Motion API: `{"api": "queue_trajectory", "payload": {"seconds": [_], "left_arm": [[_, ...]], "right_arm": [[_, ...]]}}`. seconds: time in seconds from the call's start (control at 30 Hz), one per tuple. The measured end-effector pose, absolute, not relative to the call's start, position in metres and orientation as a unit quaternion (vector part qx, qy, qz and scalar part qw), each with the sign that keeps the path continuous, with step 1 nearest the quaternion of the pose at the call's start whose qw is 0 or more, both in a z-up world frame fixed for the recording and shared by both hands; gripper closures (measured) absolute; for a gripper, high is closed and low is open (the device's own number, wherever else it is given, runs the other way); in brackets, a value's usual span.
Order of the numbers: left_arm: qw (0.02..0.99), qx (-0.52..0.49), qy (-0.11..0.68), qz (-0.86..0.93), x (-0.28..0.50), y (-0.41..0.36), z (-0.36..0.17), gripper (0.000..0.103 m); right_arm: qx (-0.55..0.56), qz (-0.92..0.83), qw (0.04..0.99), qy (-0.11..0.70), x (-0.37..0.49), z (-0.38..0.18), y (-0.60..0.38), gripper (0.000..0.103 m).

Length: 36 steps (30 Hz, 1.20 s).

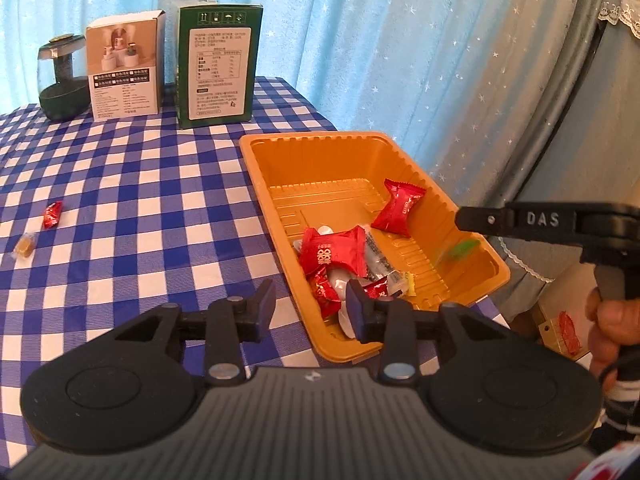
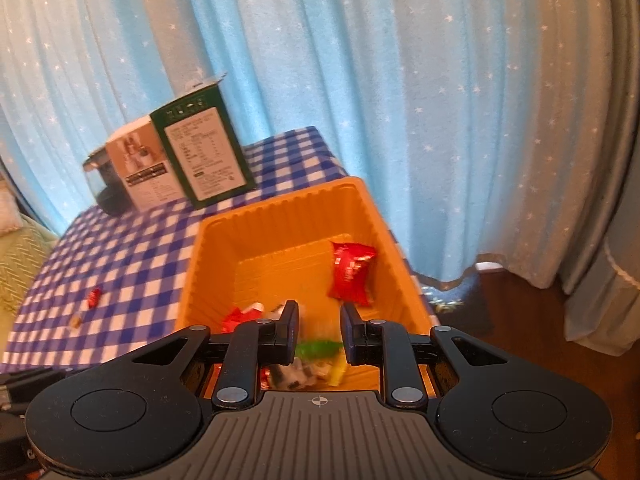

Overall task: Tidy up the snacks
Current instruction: 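Open the left tool over the tray while the right tool releases the green-wrapped candy, then move both open tools back toward the red candy and clear packet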

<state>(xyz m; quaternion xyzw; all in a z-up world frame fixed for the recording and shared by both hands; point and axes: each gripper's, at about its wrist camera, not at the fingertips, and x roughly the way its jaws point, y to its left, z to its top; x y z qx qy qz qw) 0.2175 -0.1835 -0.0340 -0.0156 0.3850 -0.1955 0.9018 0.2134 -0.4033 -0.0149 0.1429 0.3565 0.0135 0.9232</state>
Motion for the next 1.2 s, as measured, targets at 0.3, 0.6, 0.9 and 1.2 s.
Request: {"api": "queue_trajectory", "payload": {"seconds": [0.3, 0.6, 0.9, 1.2], "left_arm": [[0.905, -0.015, 0.381, -0.189, 0.196, -0.166, -0.028, 0.057], [0.911, -0.022, 0.371, -0.176, 0.169, -0.144, -0.013, 0.052], [0.921, -0.034, 0.356, -0.153, 0.142, -0.105, 0.004, 0.039], [0.928, -0.037, 0.355, -0.112, 0.124, -0.061, 0.011, 0.029]], "right_arm": [[0.174, -0.006, 0.924, 0.341, 0.198, 0.0, -0.412, 0.078], [0.172, -0.004, 0.924, 0.341, 0.155, 0.015, -0.392, 0.065], [0.163, 0.02, 0.92, 0.356, 0.117, 0.016, -0.35, 0.046], [0.144, 0.058, 0.915, 0.372, 0.097, 0.014, -0.3, 0.038]]}}
